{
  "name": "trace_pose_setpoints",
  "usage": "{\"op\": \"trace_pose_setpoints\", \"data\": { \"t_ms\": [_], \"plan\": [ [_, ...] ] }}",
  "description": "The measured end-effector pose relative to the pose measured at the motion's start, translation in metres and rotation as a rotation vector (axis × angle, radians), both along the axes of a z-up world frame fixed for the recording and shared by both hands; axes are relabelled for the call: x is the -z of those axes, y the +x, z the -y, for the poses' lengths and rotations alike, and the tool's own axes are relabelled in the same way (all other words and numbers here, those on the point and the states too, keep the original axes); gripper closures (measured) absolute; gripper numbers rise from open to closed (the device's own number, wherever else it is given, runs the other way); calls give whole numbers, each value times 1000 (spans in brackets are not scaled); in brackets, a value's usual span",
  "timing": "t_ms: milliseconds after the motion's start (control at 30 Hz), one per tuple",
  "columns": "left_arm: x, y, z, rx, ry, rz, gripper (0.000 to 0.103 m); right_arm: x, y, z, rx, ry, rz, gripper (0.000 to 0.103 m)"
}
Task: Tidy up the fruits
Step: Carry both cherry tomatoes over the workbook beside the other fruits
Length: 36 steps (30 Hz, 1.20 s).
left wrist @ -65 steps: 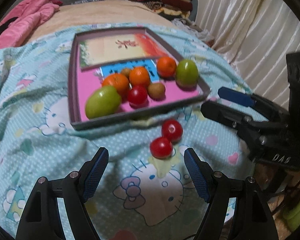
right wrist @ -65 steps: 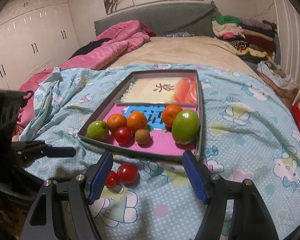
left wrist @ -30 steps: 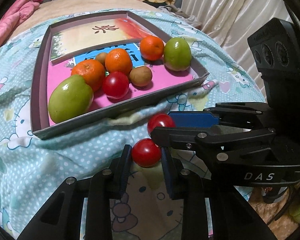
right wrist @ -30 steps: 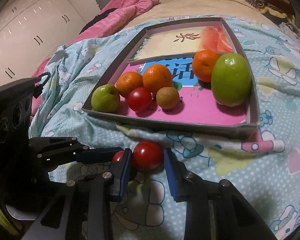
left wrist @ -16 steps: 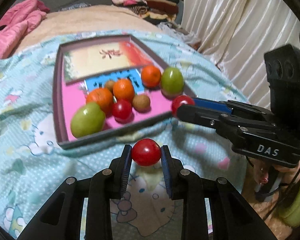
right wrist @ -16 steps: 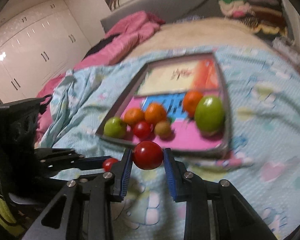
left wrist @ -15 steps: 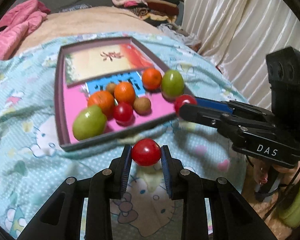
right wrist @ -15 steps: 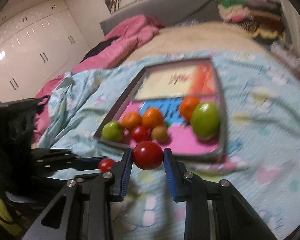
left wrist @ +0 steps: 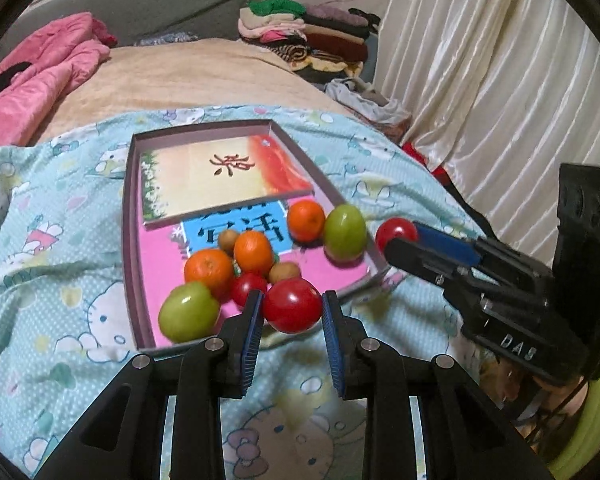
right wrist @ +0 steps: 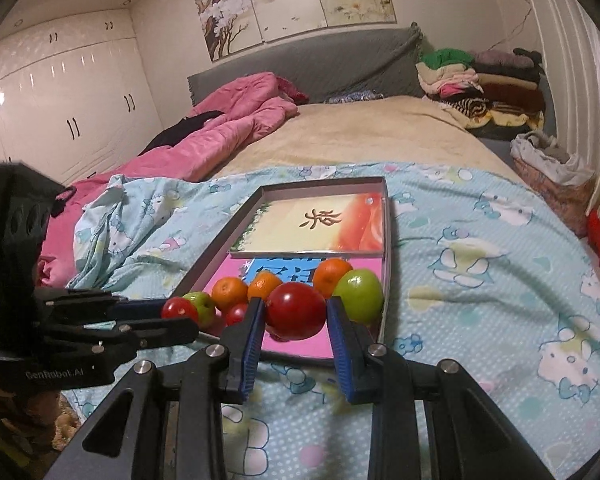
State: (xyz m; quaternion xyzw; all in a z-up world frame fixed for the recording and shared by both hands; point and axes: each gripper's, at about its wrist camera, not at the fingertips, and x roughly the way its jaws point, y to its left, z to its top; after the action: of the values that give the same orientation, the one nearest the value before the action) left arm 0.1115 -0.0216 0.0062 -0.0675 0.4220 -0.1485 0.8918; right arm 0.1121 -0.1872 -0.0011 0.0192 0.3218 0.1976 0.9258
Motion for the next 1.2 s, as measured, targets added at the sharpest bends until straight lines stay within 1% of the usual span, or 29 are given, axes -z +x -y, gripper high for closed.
{"op": "trace_pose_setpoints", "data": {
  "t_ms": [367, 500, 667, 900, 1200],
  "plan": [
    [10, 13, 13, -9, 14, -36, 73, 0, 6, 7, 31, -2, 4, 71],
    [15, 17, 15, -19, 39, -39, 73, 2, 8, 9, 37, -7, 1, 71],
    [22, 23, 16, -26, 47, -54, 73, 4, 11, 8, 44, -20, -3, 71],
    [32, 28, 13, -34, 54, -71, 73, 7, 13, 8, 50, -26, -8, 71],
    [38, 30, 15, -23, 41, -74, 73, 13, 16, 7, 44, -43, -21, 71]
  ]
}}
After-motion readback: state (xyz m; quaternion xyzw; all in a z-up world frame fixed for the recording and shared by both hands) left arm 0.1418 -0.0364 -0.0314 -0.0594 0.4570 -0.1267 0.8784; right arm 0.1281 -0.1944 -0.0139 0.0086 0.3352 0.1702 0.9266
